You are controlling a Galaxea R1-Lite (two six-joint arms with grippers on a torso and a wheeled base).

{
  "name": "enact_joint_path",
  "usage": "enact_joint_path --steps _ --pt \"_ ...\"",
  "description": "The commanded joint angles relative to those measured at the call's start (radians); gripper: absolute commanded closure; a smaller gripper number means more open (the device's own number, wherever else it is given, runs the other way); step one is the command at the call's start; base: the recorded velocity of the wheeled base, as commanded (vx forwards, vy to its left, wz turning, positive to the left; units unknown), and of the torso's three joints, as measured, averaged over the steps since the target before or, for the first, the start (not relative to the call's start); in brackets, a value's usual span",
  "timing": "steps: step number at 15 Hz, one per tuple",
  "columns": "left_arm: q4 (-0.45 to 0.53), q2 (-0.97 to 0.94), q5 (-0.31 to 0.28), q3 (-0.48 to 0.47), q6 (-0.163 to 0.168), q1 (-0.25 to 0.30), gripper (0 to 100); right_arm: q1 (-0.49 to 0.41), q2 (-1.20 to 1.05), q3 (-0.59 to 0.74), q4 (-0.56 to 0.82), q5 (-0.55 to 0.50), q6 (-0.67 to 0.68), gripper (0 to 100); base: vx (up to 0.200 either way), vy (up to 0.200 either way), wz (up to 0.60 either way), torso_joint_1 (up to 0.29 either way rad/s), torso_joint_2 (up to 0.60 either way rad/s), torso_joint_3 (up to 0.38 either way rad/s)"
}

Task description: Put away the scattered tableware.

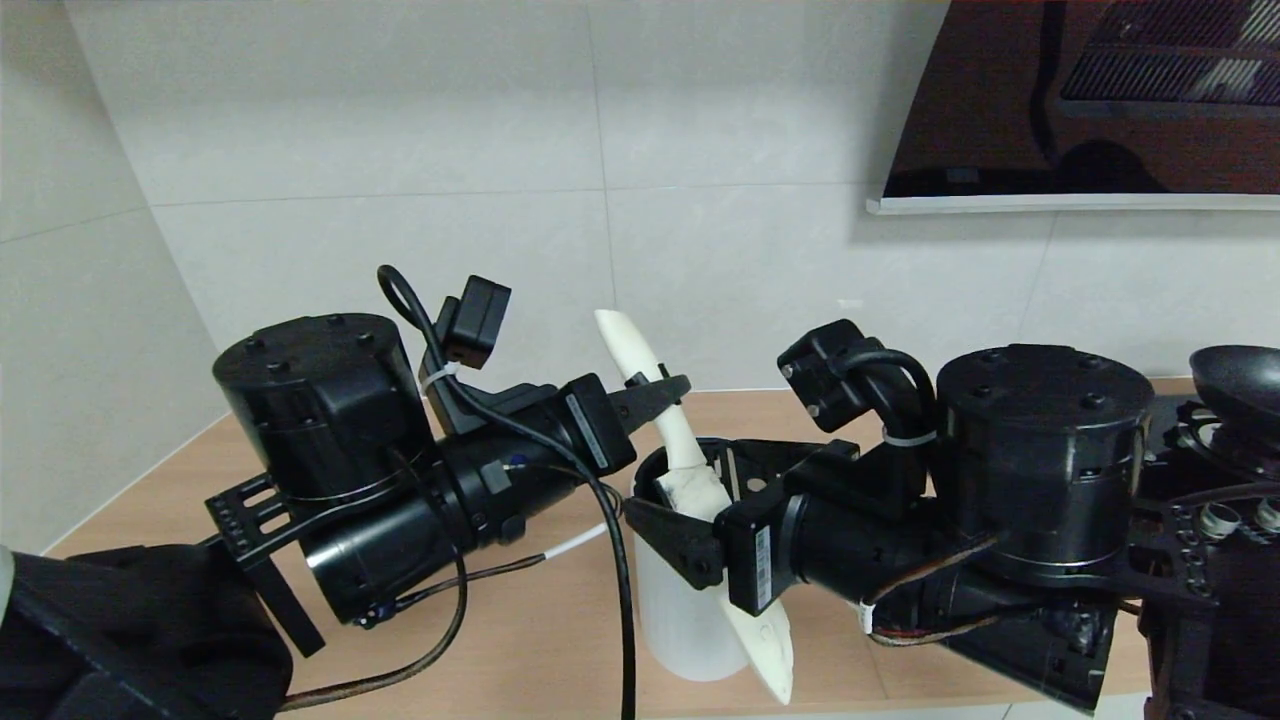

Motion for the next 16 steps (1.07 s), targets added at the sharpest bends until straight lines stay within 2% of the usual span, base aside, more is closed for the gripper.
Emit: enact_joint_path --steps 1,4,5,7,8,10,11,14,15,16 --pt "-0.001 -0.008 0.013 -0.005 0.012 -0.001 100 -0.037 -0.051 0.014 0.0 -0.026 -0.003 0 0.0 0.0 0.0 0.0 0.0 0.0" --pt "0.016 -0.051 0.027 -0.008 0.031 0.002 100 -0.163 -0.18 0.045 0.014 -0.02 -0.004 0 0.0 0.0 0.0 0.0 0.0 0.0" --pt "0.066 -0.085 0.032 -0.031 0.031 0.003 100 -0.26 -0.229 0.048 0.015 0.009 -0.004 0 0.0 0.0 0.0 0.0 0.0 0.0" --pt "0.154 -0.132 0.064 -0.077 0.031 0.025 100 -0.385 -0.254 0.092 0.015 0.044 -0.001 0 0.0 0.0 0.0 0.0 0.0 0.0" --pt "0.189 -0.148 0.087 -0.104 0.032 0.028 100 -0.418 -0.252 0.114 0.015 0.046 -0.001 0 0.0 0.0 0.0 0.0 0.0 0.0" --pt "0.261 -0.177 0.13 -0.146 0.06 0.028 100 -0.456 -0.237 0.121 0.015 0.046 0.0 0 0.0 0.0 0.0 0.0 0.0 0.0" --pt "0.304 -0.189 0.178 -0.154 0.112 0.027 100 -0.471 -0.232 0.121 0.012 0.047 0.026 0 0.0 0.0 0.0 0.0 0.0 0.0" --pt "0.321 -0.192 0.27 -0.189 0.259 0.007 100 -0.468 -0.231 0.111 0.006 0.047 0.046 0 0.0 0.0 0.0 0.0 0.0 0.0" --pt "0.326 -0.165 0.36 -0.242 0.373 0.007 100 -0.468 -0.235 0.108 0.008 0.047 0.045 0 0.0 0.0 0.0 0.0 0.0 0.0" --pt "0.316 -0.143 0.4 -0.258 0.437 0.007 100 -0.468 -0.238 0.111 0.008 0.047 0.045 0 0.0 0.0 0.0 0.0 0.0 0.0"
